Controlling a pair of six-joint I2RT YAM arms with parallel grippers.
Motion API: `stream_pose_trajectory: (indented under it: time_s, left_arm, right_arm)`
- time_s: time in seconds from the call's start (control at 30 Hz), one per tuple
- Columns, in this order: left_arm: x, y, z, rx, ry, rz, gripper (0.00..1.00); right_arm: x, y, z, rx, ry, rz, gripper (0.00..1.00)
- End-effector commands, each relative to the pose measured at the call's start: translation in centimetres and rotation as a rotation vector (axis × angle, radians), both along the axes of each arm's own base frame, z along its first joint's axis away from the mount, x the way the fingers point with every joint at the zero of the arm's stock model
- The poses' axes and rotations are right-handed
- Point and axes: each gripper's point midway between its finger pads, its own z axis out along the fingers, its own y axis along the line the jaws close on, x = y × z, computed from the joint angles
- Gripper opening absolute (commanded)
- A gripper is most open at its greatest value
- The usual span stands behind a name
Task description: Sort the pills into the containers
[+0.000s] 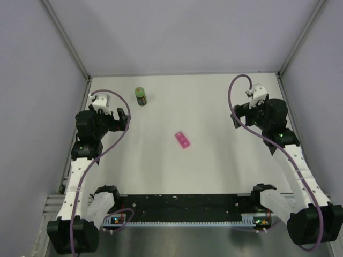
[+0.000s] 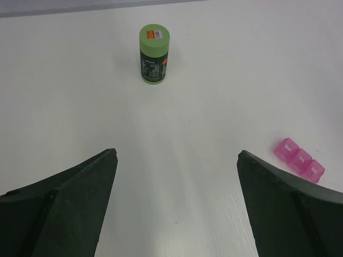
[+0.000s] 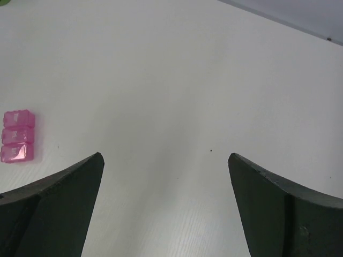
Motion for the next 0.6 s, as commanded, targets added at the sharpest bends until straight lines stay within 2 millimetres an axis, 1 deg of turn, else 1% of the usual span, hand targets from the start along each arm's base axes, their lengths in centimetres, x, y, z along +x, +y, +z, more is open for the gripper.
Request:
stream_pose_trajectory:
  time_s: [0.0, 0.1, 0.2, 0.3, 0.47, 0.53, 0.57]
  left_arm:
    - [0.4, 0.1, 2.3, 0.017, -0.066, -0.003, 0.99]
    - [0.6, 0.3, 2.1, 0.021, -0.060, 0.009, 0.99]
    - [0.7, 1.0, 1.8, 0.031, -0.048, 0.049, 0.99]
    - [0.8, 1.4, 2.0, 0.034, -0.049, 0.072, 0.99]
    - [0.8, 1.1, 1.9, 0.033, -0.040, 0.050, 0.99]
    - [0.9, 1.1, 1.7, 0.032, -0.030, 0.050, 0.99]
    - [1.0, 1.2, 1.6, 0.033, -0.027, 0.055, 0.99]
  right_arm:
    - [0.1, 0.4, 1.4, -0.008, -0.045, 0.021, 0.99]
    - [0.0, 0.7, 1.2, -0.011, -0.037, 0.038, 0.99]
    - [0.0, 1.2, 1.3, -0.011, -0.032, 0.058, 0.99]
    - [0.1, 1.9, 1.3, -0.023, -0.023, 0.084, 0.99]
    - [0.7, 4.1, 0.1, -0.112, 0.011, 0.120, 0.99]
    - [0.8, 5.3, -0.2, -0.160, 0.014, 0.134, 0.99]
    - [0.8, 6.4, -0.5, -0.177, 0.015, 0.155, 0.99]
